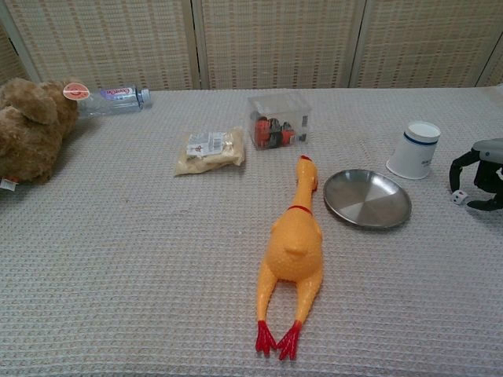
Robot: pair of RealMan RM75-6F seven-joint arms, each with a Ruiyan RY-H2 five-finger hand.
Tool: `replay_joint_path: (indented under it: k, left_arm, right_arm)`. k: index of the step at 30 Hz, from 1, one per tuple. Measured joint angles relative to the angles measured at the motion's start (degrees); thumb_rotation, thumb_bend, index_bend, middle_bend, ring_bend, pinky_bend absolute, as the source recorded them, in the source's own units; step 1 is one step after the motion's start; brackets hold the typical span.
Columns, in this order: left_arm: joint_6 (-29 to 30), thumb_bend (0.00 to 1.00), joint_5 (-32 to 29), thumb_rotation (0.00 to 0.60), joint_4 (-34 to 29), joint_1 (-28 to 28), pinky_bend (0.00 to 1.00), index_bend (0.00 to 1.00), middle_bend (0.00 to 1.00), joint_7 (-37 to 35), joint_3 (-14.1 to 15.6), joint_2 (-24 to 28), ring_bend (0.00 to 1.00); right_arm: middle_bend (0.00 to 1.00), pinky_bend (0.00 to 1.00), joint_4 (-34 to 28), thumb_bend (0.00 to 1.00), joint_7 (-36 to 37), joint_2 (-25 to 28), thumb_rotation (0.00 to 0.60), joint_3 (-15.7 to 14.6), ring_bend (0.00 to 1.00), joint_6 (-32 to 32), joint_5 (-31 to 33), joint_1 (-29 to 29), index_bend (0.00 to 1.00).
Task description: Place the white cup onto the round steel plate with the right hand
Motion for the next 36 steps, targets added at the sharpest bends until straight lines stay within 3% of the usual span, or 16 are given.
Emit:
replay_joint_path:
  k: [22,36]
  left_arm:
    - [-0.2,0.38,-0.2,0.6,-0.1,-0.1,0.41,0.01,0.19,-0.2,0.1,0.1,0.25]
    - [-0.4,0.37,-0.4,0.6,-0.1,-0.2,0.41,0.01,0.19,-0.1,0.1,0.1,0.25]
  right_arm:
    - [0.89,0.96,1.8,0.27,0.3,-1.5,0.6,0.1,0.75,1.7,-0.1,-0.5,0.52]
    - [0.89,0.96,-3.1,0.31,-0.3,0.7,0.6,0.4,0.75,6.3,-1.2,-1.4,0.55]
